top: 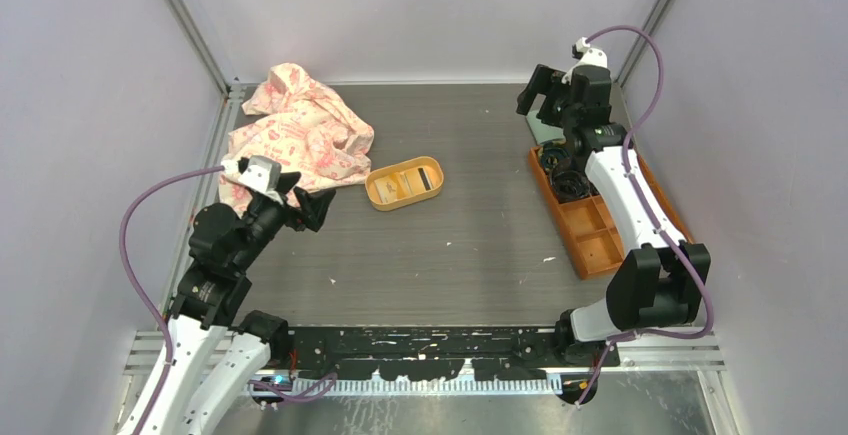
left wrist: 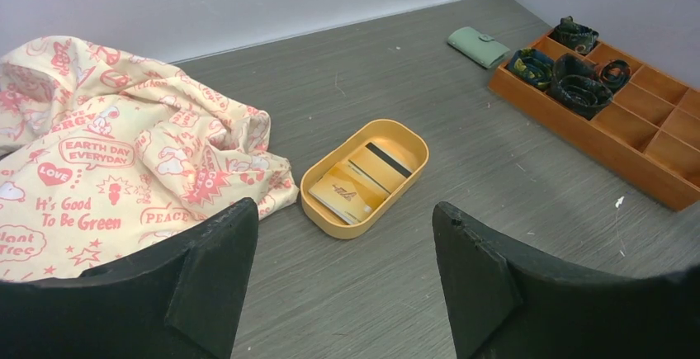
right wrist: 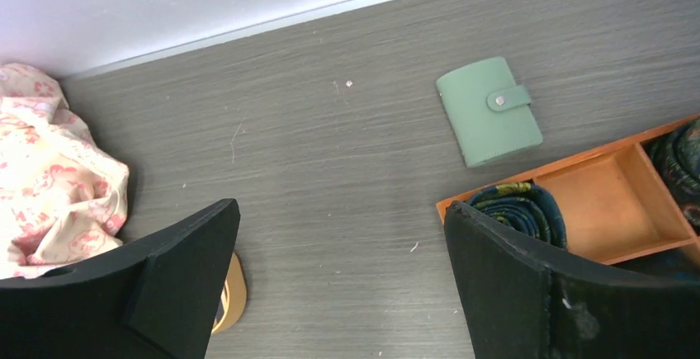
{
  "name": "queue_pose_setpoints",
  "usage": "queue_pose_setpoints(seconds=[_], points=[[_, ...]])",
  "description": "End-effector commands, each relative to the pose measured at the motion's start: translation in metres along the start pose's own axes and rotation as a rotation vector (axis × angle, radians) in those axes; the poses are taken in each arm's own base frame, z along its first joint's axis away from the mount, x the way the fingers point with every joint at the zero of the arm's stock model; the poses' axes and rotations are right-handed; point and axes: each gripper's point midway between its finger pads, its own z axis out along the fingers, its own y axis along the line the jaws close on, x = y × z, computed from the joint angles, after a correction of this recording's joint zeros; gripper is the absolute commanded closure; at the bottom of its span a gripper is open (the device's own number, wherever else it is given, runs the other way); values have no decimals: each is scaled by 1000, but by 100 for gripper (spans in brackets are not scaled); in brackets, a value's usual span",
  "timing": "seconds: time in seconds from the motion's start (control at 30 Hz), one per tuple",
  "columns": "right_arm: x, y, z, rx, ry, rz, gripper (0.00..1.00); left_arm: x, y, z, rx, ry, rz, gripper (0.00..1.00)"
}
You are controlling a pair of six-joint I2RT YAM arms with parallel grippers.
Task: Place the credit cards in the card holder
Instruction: Move the card holder to the center of the board.
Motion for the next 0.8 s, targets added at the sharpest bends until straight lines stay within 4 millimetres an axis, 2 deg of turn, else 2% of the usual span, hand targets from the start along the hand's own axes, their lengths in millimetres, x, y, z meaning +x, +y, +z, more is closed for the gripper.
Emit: queue_pose_setpoints(seconds=[0.0,0.07,0.13,0.23,0.3,0.37,0.4,0.47,0.6,0.77], points=[[-42,20,-25,-98,-160,26,0,-13,-4,2,21,-34,0,22],[-36,20,-22,-105,-143,9,1,-10,-4,3,25,-26,-1,22],[-21,25,-16,-162,-113,-40,0,-8,-5,5,31,-16,-3,21],[27,52,-14,-406,13,-181,1,0,-4,11,33,13,-11,21],[52,57,-8,-491,72,-225,0,5,-2,14,28,37,-16,21],[69,49,5,-468,143,-256,0,9,-1,17,24,62,-22,21],[65,45,12,-451,161,-296,1,11,-1,18,22,75,-26,21],[71,30,29,-390,252,-371,1,16,1,20,18,96,-33,21],[70,-8,75,-211,380,-456,1,22,1,24,15,127,-45,21],[68,-44,127,-101,450,-449,0,25,3,25,6,140,-47,21]])
